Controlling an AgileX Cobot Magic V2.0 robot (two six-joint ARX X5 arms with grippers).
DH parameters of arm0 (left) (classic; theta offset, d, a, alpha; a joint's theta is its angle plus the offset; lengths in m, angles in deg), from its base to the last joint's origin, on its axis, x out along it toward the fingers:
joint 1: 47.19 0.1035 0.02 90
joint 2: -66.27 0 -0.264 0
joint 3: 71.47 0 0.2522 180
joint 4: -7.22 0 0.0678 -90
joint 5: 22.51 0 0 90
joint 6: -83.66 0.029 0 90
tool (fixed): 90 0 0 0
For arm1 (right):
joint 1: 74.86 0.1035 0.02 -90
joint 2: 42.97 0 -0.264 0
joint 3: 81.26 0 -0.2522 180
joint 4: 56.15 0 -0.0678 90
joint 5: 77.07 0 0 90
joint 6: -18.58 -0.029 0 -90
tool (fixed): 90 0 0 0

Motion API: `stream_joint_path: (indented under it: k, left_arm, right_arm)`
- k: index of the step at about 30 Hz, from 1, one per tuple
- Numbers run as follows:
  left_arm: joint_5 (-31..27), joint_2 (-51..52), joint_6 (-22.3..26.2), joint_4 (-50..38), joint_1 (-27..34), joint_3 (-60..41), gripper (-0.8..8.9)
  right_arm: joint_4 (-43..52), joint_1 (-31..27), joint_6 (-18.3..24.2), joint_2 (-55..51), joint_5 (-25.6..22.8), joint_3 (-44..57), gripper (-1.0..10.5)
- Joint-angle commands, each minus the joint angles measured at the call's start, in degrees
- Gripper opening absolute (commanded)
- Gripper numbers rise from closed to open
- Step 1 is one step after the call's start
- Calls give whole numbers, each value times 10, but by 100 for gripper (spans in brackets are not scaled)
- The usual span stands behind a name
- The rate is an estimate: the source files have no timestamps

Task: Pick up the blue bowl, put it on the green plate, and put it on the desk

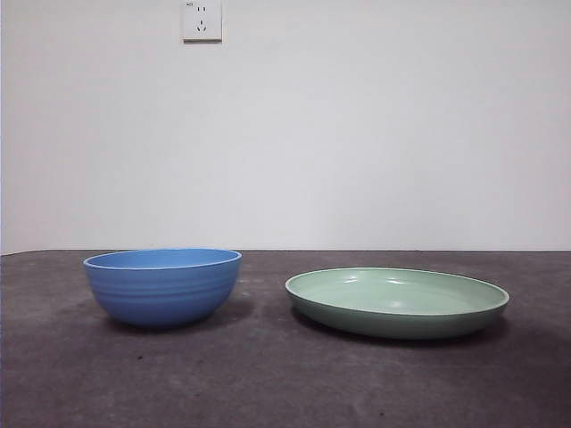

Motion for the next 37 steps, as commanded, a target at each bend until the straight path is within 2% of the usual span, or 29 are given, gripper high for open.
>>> stream_joint_path:
  k: [1, 6, 9, 12, 21, 24, 30, 37]
  left_arm:
    - [0, 1, -95, 4, 1, -12, 9]
    - [0, 1, -184, 5, 1, -9, 9]
    - [2, 1, -214, 5, 1, 2, 9]
    - [12, 1, -224, 5, 1, 21, 9]
    - [26, -30, -230, 44, 1, 123, 10]
    - [43, -62, -222, 58, 1, 166, 10]
    - [108, -153, -171, 95, 1, 257, 10]
    - [230, -285, -69, 185, 0, 357, 9]
  right_arm:
    - [3, -1, -67, -2, 6, 2, 12]
    - [0, -1, -106, -2, 9, 2, 12]
    - [3, -1, -113, -2, 31, 1, 12]
    - [5, -1, -131, -2, 33, -9, 12]
    - [1, -1, -128, 5, 32, -97, 12]
    - [-22, -1, -118, 25, 31, -142, 12]
    - [-91, -1, -65, 107, 43, -244, 12]
    - [-205, 0, 9, 246, 136, -364, 12]
